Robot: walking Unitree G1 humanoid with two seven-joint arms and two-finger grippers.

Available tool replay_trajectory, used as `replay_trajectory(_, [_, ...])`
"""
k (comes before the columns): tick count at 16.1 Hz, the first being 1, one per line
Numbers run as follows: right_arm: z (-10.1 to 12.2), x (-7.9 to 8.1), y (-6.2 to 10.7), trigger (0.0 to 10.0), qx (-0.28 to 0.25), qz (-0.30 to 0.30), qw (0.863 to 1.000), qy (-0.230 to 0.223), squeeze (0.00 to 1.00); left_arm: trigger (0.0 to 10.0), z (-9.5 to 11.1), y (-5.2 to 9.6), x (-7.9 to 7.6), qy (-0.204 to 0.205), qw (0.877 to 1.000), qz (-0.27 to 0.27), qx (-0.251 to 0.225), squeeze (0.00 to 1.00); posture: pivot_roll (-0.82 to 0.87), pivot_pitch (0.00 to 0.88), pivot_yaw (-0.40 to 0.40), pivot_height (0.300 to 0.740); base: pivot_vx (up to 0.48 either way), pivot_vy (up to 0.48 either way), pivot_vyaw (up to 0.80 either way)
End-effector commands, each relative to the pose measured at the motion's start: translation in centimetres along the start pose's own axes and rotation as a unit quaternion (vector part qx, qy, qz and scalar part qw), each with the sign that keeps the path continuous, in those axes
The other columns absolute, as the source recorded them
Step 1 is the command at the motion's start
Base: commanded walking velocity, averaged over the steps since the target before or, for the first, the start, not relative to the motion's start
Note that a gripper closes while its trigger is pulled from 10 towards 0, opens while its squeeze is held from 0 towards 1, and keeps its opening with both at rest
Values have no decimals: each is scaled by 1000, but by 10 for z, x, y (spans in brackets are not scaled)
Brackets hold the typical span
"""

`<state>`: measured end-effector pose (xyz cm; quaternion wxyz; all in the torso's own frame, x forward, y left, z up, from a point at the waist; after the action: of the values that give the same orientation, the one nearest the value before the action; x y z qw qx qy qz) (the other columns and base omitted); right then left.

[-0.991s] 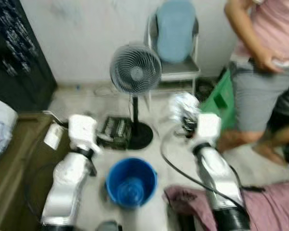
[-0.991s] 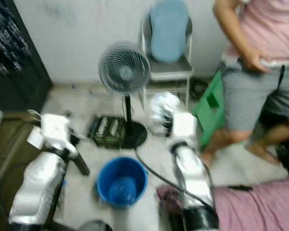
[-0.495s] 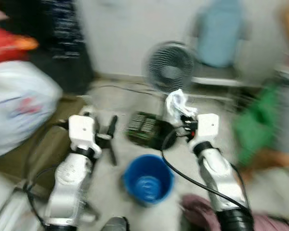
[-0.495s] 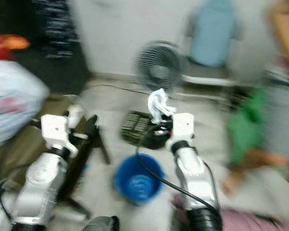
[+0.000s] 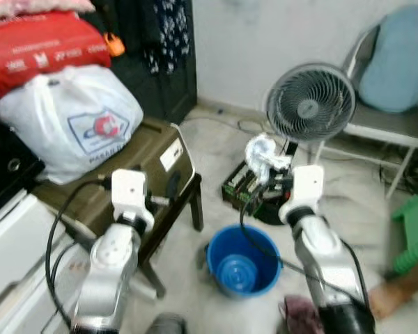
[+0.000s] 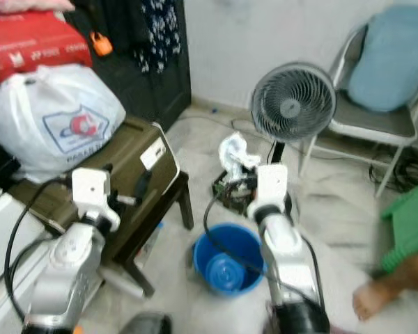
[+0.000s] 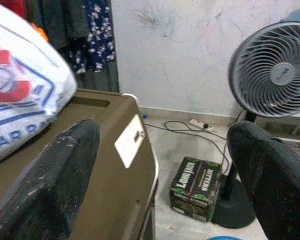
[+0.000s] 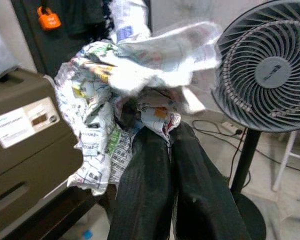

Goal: Clean up the room

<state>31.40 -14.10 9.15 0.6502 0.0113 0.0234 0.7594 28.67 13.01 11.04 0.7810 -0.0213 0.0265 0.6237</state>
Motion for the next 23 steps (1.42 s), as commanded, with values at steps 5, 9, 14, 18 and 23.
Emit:
replay_trajectory(5, [0, 0, -3, 10000, 4, -5, 1000, -10, 0, 10000, 2, 1, -1, -1, 1000, -8, -3, 0, 24, 0, 6, 740, 0, 0, -204])
replay_trajectory(9, [-1, 0, -3, 10000, 5, -5, 1000, -9, 0, 10000, 3, 2, -6, 7, 1000, -26, -8, 0, 24, 0, 4, 740, 134, 0, -127])
replay_trajectory(14, [-2, -1, -3, 10000, 9, -5, 1000, -9, 0, 10000, 4, 2, -6, 10, 1000, -28, -9, 0, 25, 0, 1, 740, 278, 0, -255])
replay_trajectory(18, [-1, -1, -3, 10000, 9, -5, 1000, -9, 0, 10000, 4, 3, -6, 11, 1000, -26, -8, 0, 25, 0, 1, 740, 299, 0, -125])
replay_trajectory(23, [-1, -1, -4, 10000, 8, -5, 1000, -8, 0, 10000, 3, 2, -5, 7, 1000, -22, -5, 0, 24, 3, -1, 740, 217, 0, 0])
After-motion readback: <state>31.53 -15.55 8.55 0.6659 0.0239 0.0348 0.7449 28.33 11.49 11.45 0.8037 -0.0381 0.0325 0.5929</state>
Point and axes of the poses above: a point about 5 cm out from each wrist's last joint towards the gripper, its own y axis pointing back from the gripper into the wrist, its own z axis along the axis of the wrist's last joint, x = y × z, the point moved 3 cm from there along -y, pointing out of the wrist towards the gripper, and after that the axes turned 3 degrees about y, right-handed, at the moved point
